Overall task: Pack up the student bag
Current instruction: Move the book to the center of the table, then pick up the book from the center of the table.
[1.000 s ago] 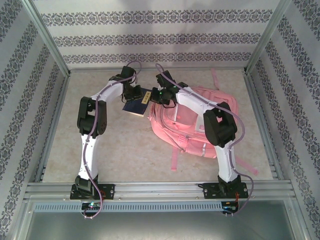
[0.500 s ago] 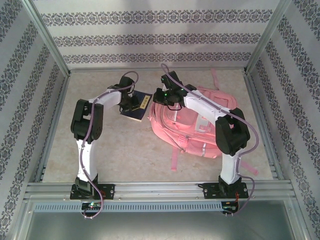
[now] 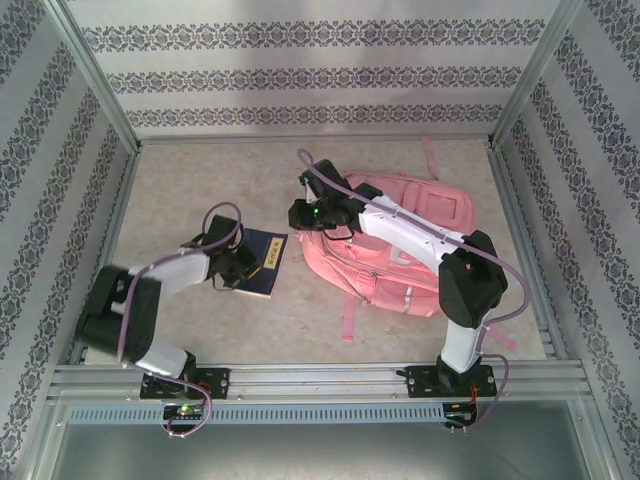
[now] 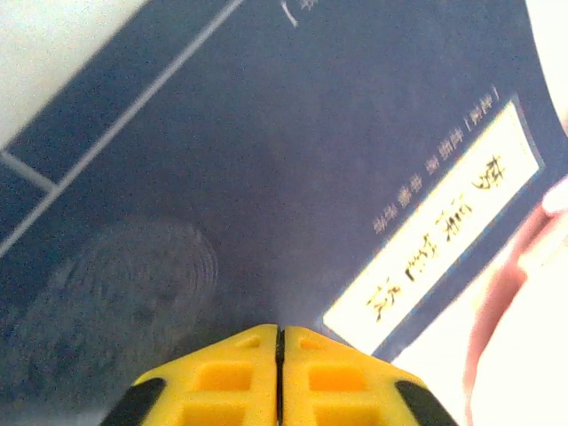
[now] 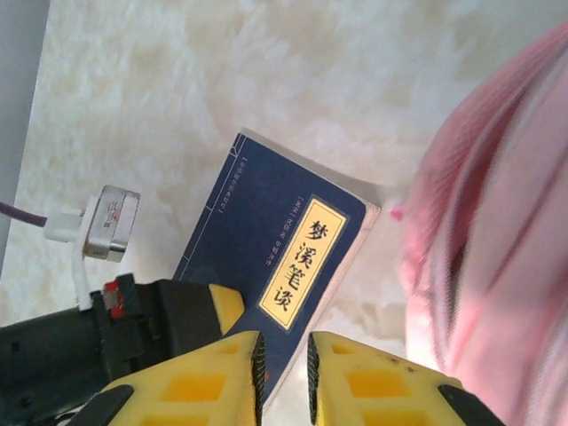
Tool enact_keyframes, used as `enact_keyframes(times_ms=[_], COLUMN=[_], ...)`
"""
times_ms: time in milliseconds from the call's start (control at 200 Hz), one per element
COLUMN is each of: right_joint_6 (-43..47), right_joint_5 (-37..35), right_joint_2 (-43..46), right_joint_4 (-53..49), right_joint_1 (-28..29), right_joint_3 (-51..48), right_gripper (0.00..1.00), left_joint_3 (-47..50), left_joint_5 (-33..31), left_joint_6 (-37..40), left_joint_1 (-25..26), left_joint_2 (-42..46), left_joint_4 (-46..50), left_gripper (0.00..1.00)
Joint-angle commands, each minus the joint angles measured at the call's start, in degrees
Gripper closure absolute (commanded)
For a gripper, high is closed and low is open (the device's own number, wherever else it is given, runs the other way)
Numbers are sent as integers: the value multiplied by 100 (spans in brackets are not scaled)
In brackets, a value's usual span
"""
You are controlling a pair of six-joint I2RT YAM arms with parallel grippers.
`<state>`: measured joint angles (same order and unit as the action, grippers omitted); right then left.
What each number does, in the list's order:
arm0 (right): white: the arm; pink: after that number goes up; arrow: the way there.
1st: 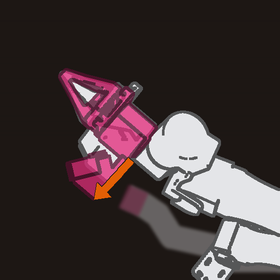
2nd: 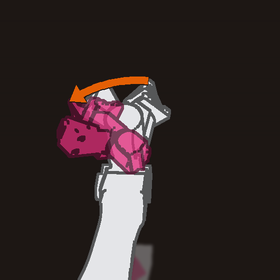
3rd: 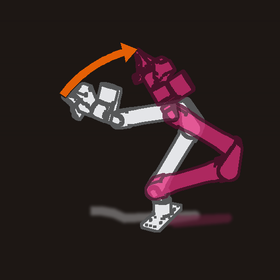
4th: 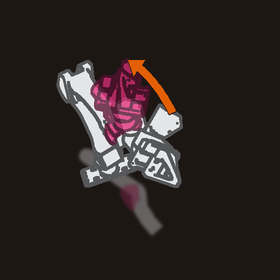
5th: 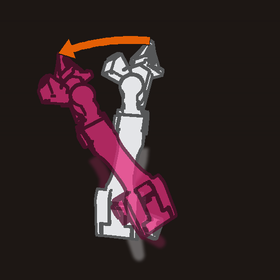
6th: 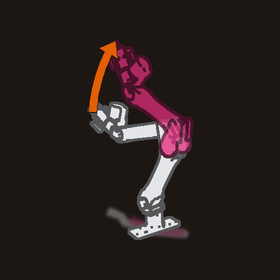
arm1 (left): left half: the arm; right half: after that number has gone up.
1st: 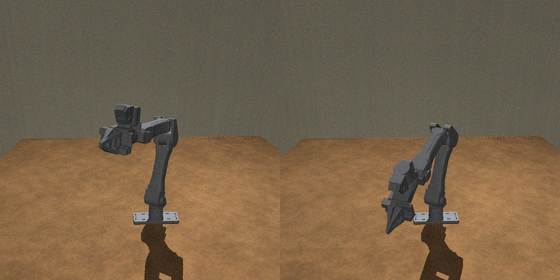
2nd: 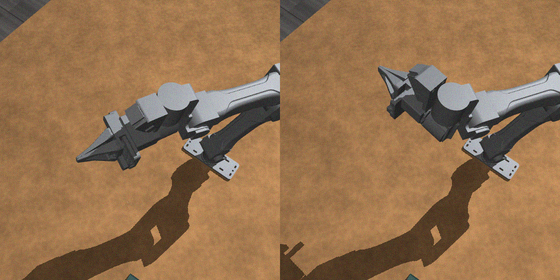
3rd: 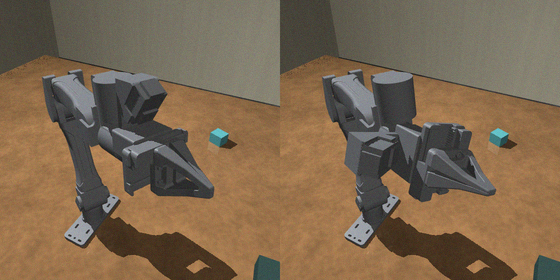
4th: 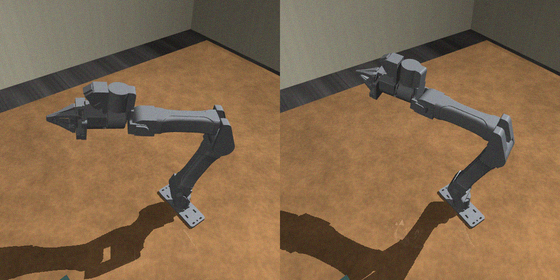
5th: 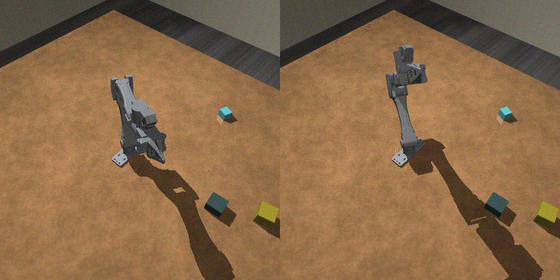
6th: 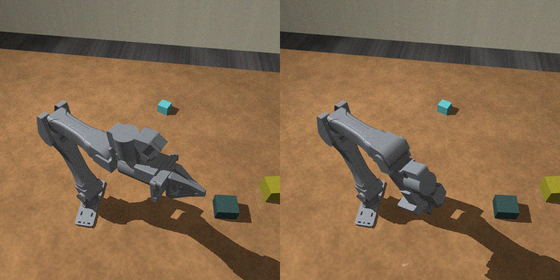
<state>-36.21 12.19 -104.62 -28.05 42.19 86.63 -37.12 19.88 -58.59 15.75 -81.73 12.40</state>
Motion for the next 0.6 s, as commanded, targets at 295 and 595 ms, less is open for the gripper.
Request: enact_keyframes(times_ms=[295,595], right_joint_6=[-1493,-2362], right_joint_5=[-108,-107], right_joint_2=[-497,-1096], right_joint_4=[707,1390], right_joint_1=[509,509], right_joint_3=[-814,-791], right_gripper=[58,58], left_joint_3=[-223,-68], left_joint_5=[-1185,-762], left_joint_6=[1047,1367], left_joint_1=[-612,-1095], left_joint_2=[1599,458], left_joint_4=[1202,87], left_gripper=[34,32])
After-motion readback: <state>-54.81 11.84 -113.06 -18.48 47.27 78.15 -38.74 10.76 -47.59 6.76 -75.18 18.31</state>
